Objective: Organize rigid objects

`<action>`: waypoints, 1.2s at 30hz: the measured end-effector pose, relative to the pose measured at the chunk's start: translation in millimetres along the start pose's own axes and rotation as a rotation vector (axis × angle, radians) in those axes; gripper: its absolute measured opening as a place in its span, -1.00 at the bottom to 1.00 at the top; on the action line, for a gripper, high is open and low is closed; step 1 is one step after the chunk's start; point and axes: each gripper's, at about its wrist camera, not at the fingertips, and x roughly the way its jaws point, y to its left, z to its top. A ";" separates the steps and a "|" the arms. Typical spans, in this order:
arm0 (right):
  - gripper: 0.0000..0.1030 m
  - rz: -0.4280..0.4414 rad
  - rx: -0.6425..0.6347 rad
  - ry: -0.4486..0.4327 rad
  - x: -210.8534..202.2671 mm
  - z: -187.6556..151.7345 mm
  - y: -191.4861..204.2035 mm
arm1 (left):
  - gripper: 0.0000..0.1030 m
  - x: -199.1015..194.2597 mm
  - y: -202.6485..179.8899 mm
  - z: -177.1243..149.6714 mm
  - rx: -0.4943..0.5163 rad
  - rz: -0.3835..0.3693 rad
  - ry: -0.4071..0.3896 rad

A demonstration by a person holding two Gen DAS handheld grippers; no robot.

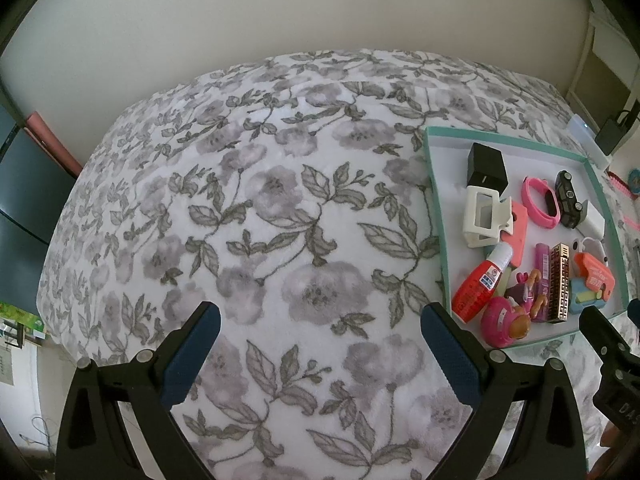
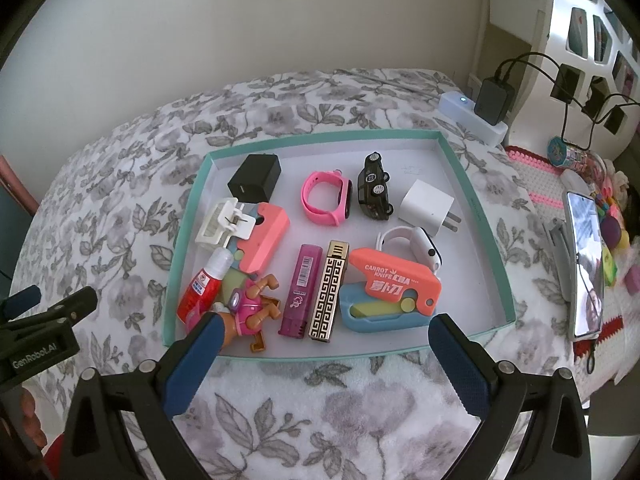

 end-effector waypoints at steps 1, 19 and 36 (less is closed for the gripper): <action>1.00 0.000 -0.002 0.001 0.5 -0.2 0.0 | 0.95 -0.2 -0.9 0.0 -0.001 0.001 0.000; 1.00 0.000 -0.007 0.006 1.3 0.0 0.6 | 0.95 -0.4 -2.2 -0.1 0.005 0.007 0.001; 1.00 -0.006 -0.012 0.012 1.7 0.0 1.5 | 0.95 0.1 -4.0 -0.5 0.021 0.019 0.003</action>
